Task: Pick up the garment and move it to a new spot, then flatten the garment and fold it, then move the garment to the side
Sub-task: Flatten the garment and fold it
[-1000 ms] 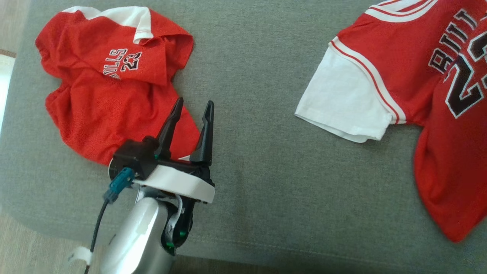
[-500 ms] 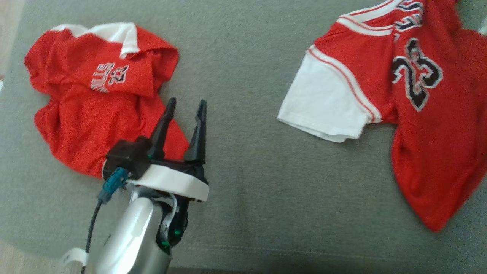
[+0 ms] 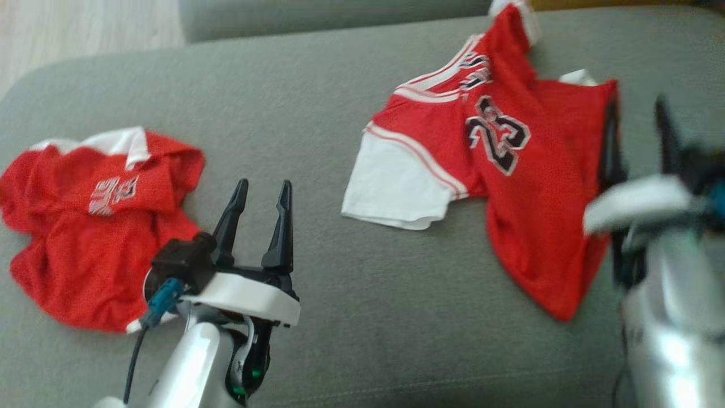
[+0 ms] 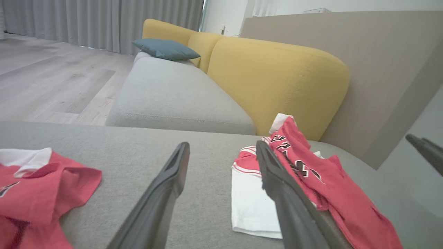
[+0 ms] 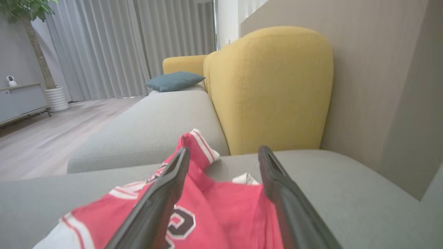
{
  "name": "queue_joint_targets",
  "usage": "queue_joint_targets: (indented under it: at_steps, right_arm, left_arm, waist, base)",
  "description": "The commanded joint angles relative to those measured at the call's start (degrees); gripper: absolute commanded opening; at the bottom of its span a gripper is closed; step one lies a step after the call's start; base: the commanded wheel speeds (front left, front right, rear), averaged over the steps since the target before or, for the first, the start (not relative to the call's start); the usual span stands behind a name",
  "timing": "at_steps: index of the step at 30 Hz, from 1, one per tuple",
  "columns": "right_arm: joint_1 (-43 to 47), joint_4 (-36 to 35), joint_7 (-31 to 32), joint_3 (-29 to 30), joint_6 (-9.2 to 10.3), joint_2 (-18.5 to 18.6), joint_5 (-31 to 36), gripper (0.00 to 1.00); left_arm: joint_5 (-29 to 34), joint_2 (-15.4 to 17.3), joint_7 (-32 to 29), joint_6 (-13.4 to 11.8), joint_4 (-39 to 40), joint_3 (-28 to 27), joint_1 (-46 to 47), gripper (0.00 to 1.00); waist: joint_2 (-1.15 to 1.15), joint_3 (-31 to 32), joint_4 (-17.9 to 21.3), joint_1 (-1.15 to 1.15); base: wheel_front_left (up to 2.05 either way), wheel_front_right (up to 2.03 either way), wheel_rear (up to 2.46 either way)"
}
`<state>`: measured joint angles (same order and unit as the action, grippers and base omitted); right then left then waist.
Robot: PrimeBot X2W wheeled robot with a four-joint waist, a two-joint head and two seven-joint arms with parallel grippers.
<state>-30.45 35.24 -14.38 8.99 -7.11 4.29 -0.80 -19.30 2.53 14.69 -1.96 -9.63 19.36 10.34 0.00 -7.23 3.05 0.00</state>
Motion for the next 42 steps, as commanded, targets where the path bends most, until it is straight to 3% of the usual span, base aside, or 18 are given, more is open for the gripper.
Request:
queue_joint_targets:
  at_steps: [1, 7, 11, 22, 33, 42]
  right_arm:
    - [3.41, -4.5, -0.61, -3.23, -0.37, -0.9, -1.54, 1.0]
    - [19.97, -15.66, -0.61, -7.11, -0.37, -1.37, -8.01, 1.0]
    - [25.72, -19.31, -0.59, -9.27, -0.37, -1.39, -11.23, 1.0]
    - [26.91, -23.49, 0.38, -10.71, -0.37, -1.4, -11.67, 1.0]
    - [26.48, -23.86, 0.01, -10.96, -0.37, -1.41, -12.38, 1.0]
    - [25.84, -23.86, -0.26, -11.06, -0.37, -1.41, -12.97, 1.0]
  left_arm:
    - [-0.02, 0.34, 0.31, -0.01, 1.81, -2.19, 0.37, 1.0]
    - [-0.08, 0.34, 0.31, -0.37, 1.31, -2.26, -0.48, 1.0]
    - [0.19, 0.34, 0.31, -0.38, 0.86, -2.91, -0.69, 1.0]
    - [3.69, 0.34, 0.31, 0.57, -5.02, -3.79, 2.7, 1.0]
    - [8.32, 0.56, -1.6, 0.35, -26.76, -0.24, 14.42, 1.0]
    - [9.18, 0.94, -3.64, -0.12, -38.0, 0.94, 19.96, 1.0]
  waist:
    - [0.0, 3.15, 3.22, 0.0]
    - [0.0, 4.89, 5.77, 0.0]
    - [0.0, 4.69, 7.43, 0.0]
    - [0.0, 2.25, 11.56, 0.0]
    - [0.0, -1.35, 15.72, 0.0]
    - [0.0, -2.91, 17.7, 0.0]
  base:
    - [0.0, 0.0, 0.0]
    - [0.0, 0.0, 0.0]
    - [0.0, 0.0, 0.0]
    - [0.0, 0.0, 0.0]
    - [0.0, 0.0, 0.0]
    - [0.0, 0.0, 0.0]
